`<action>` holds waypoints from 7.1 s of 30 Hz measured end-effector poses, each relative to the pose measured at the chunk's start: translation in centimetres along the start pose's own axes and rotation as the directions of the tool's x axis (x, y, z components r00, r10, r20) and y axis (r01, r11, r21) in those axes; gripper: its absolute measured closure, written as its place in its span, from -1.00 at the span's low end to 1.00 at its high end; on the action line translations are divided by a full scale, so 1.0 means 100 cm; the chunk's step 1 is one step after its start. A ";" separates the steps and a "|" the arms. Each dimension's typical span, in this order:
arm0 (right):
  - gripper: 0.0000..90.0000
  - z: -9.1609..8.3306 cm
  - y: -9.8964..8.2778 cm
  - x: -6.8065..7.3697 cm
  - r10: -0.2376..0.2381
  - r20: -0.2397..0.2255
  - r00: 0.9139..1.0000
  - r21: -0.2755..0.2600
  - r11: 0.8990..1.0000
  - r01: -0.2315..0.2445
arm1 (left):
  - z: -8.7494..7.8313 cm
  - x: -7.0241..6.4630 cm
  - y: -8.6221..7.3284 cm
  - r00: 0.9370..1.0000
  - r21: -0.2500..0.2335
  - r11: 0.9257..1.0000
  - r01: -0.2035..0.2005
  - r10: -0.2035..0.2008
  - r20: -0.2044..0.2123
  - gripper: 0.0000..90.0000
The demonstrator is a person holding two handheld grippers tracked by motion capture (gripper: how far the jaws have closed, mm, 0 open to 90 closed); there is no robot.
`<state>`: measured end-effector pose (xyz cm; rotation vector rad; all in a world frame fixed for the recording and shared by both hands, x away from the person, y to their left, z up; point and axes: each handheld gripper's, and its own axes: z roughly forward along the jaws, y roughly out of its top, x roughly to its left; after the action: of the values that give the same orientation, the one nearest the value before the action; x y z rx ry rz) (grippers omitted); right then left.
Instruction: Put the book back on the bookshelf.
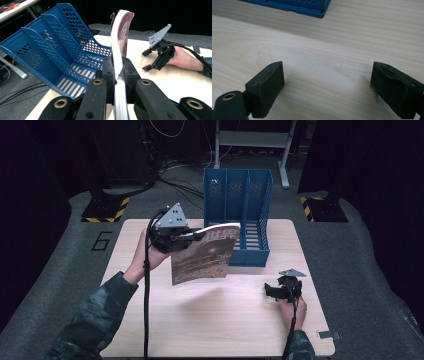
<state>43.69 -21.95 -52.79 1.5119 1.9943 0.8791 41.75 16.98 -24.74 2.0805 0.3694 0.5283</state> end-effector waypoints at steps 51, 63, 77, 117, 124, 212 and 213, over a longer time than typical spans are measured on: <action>-0.74 0.000 0.000 0.000 0.002 -0.001 1.000 -0.002 1.000 -0.002 | 0.000 0.059 0.044 0.971 -0.097 0.988 0.117 -0.134 -0.196 0.86; -0.74 0.000 0.000 0.001 0.011 -0.004 1.000 -0.001 1.000 -0.011 | 0.021 0.078 0.048 0.937 -0.088 0.981 0.174 -0.192 -0.293 0.86; -0.73 0.000 0.000 0.000 0.011 -0.011 1.000 -0.008 1.000 -0.011 | 0.045 0.099 0.048 0.884 -0.130 0.957 0.258 -0.288 -0.368 0.86; -0.70 0.000 0.000 0.000 0.007 -0.010 1.000 -0.010 1.000 -0.007 | 0.132 0.118 0.067 0.757 -0.180 0.911 0.371 -0.409 -0.510 0.86; -0.70 0.000 0.000 0.000 0.007 -0.010 1.000 -0.009 1.000 -0.007 | 0.144 0.118 0.067 0.738 -0.178 0.911 0.371 -0.406 -0.539 0.86; -0.69 0.000 0.000 0.000 0.009 -0.009 1.000 -0.013 1.000 -0.009 | 0.126 0.112 -0.031 0.791 -0.148 0.860 0.489 -0.508 -0.341 -0.66; -0.69 0.000 0.000 0.000 0.009 -0.009 1.000 -0.013 1.000 -0.009 | 0.125 0.112 -0.032 0.787 -0.155 0.857 0.492 -0.514 -0.340 -0.66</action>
<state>43.72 -21.92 -52.78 1.5139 1.9856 0.9021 57.54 14.73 -30.99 1.7137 1.0883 0.5908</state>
